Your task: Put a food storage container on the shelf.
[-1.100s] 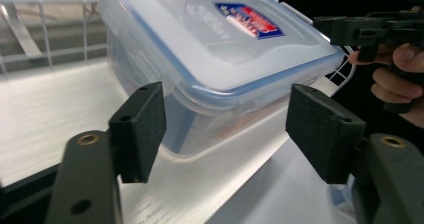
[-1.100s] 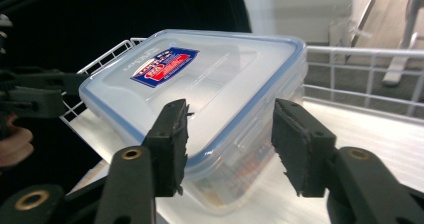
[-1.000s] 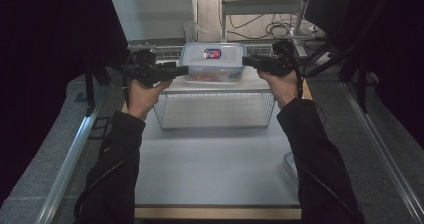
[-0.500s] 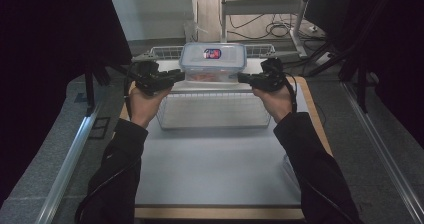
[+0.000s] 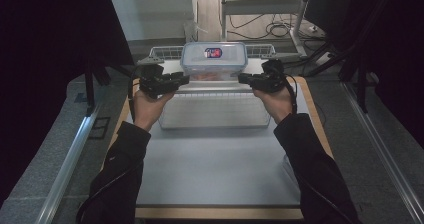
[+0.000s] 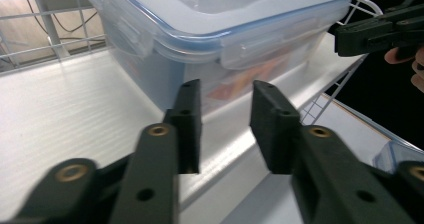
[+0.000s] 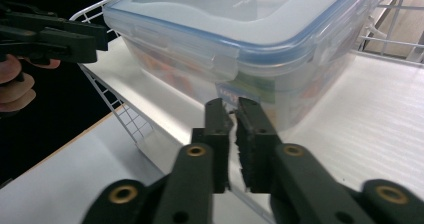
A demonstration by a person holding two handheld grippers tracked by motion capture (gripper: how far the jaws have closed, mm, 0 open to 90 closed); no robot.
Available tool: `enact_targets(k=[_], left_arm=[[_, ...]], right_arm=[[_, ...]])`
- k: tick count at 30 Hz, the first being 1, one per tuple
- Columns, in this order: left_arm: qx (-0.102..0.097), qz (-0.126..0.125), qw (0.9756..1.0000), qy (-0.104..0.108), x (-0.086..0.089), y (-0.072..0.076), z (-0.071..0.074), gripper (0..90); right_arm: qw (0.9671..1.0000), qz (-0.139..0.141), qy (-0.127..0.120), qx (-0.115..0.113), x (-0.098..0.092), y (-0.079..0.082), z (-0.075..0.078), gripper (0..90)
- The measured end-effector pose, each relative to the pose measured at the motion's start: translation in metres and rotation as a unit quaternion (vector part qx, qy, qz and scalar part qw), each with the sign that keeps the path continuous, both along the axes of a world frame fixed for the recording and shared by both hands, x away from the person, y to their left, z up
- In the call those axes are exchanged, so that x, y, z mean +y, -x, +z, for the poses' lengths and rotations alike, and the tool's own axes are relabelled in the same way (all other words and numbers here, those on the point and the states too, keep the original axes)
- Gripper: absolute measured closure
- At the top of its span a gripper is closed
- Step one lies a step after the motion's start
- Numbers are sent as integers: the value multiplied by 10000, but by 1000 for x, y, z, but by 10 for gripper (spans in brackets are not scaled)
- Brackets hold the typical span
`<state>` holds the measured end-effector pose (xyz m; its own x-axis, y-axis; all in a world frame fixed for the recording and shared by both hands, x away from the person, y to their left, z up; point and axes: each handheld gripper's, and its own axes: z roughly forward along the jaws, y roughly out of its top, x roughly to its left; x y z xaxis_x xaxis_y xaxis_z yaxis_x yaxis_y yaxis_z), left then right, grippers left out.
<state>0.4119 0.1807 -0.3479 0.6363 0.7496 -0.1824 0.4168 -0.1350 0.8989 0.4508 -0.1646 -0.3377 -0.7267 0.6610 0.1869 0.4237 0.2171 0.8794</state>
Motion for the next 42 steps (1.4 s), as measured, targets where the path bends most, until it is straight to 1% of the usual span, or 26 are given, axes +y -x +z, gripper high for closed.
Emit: enact_targets(k=[1, 4, 5, 6, 7, 9, 10, 11, 12, 13, 14, 16, 19, 20, 22, 23, 24, 27, 30, 32, 34, 36, 39, 40, 41, 42], left_arm=[[-19, -23, 10000, -18, -1, 3, -1, 581], [-96, -69, 9996, -239, -2, 11, -5, 516], [-96, -69, 9996, -239, -2, 11, -5, 491], [-103, -83, 9995, -300, -2, 14, -6, 468], [-132, -104, 9992, -367, -2, 17, -8, 468], [-147, -119, 9984, -531, -3, 27, -15, 400], [-147, -119, 9984, -531, -3, 27, -15, 385], [-159, -156, 9982, -561, -3, 31, -19, 362], [-139, -208, 9977, -633, -4, 37, -24, 342], [-139, -208, 9977, -633, -4, 37, -24, 329], [-161, -208, 9973, -683, -5, 41, -27, 329], [-189, -208, 9965, -786, -5, 48, -32, 292], [-165, -185, 9964, -810, -4, 58, -37, 236], [-159, -187, 9964, -816, -4, 62, -39, 236], [-92, -278, 9967, -762, -3, 69, -42, 227], [-7, -379, 9962, -787, -3, 75, -47, 215], [-7, -379, 9962, -787, -3, 75, -47, 208], [24, -411, 9955, -849, -4, 84, -55, 196], [54, -404, 9957, -827, -5, 93, -64, 177], [74, -399, 9951, -897, -6, 98, -69, 158], [65, -393, 9951, -907, -9, 105, -76, 130], [64, -393, 9950, -914, -9, 107, -78, 113], [76, -418, 9946, -946, -12, 116, -91, 90], [76, -418, 9946, -946, -12, 116, -91, 90], [111, -459, 9941, -976, -12, 118, -93, 90], [146, -455, 9915, -1206, -13, 122, -97, 73]], right_arm=[[10000, -9, 10, -28, 0, 2, 0, 764], [10000, 18, 57, -76, -1, 7, -1, 685], [9999, 23, 76, -109, -1, 9, -2, 656], [9999, 25, 98, -125, -1, 11, -2, 629], [9999, 25, 98, -125, -1, 11, -2, 629], [9997, 81, 171, -153, 0, 17, -5, 553], [9997, 81, 171, -153, 0, 17, -5, 553], [9994, 101, 253, -194, 1, 22, -7, 507], [9993, 106, 282, -217, 1, 24, -8, 484], [9993, 106, 282, -217, 1, 24, -8, 484], [9992, 116, 319, -227, 1, 26, -9, 464], [9989, 145, 377, -255, 1, 30, -11, 419], [9983, 171, 477, -270, 2, 37, -17, 351], [9983, 171, 477, -270, 2, 37, -17, 351], [9980, 185, 538, -273, 3, 42, -21, 321], [9979, 214, 537, -284, 3, 45, -25, 288], [9979, 214, 537, -284, 3, 45, -25, 288], [9977, 247, 561, -302, 3, 52, -30, 253], [9973, 321, 603, -287, 2, 58, -37, 213], [9968, 348, 649, -300, 2, 62, -41, 194], [9964, 376, 702, -301, 0, 70, -49, 157], [9964, 384, 704, -289, 0, 71, -51, 148], [9964, 377, 705, -265, -5, 80, -63, 118], [9964, 370, 711, -258, -6, 82, -65, 115], [9964, 370, 711, -258, -6, 82, -65, 115], [9959, 380, 800, -173, -8, 85, -69, 110]])
